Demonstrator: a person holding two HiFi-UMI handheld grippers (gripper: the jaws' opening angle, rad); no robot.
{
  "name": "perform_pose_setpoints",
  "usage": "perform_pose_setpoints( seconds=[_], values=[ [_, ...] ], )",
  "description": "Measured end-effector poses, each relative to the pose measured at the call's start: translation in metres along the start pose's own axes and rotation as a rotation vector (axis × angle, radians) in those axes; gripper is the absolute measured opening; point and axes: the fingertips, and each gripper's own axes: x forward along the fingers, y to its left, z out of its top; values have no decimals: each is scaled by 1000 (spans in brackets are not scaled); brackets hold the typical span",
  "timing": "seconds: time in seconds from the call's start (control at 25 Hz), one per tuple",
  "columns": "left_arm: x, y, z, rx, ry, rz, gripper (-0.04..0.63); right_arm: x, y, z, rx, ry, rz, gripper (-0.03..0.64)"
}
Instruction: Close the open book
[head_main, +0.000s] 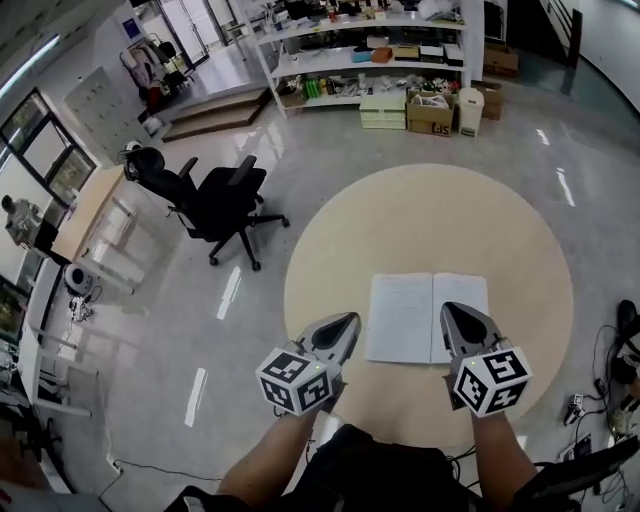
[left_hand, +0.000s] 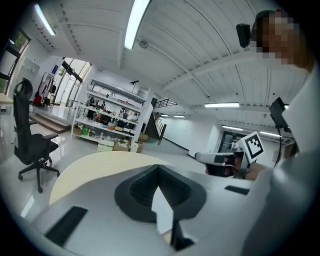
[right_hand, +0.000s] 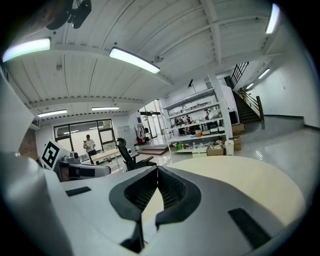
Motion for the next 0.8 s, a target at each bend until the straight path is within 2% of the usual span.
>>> perform_pose_setpoints(
  seconds=[0.2,0.52,0.64,0.8],
  values=[
    [15,42,-25,-47,77,17,-14,45,-1,-25,31,80,-42,-2],
    [47,100,-94,-135,269,29,-14,119,12,-121,119,352,-76,124],
    [56,112,-123,-161,342,49,-14,135,16,-164,142,460,-100,204],
    [60,133,-156,-200,411,90,-14,152,28,-214,144,586,-113,209]
  ],
)
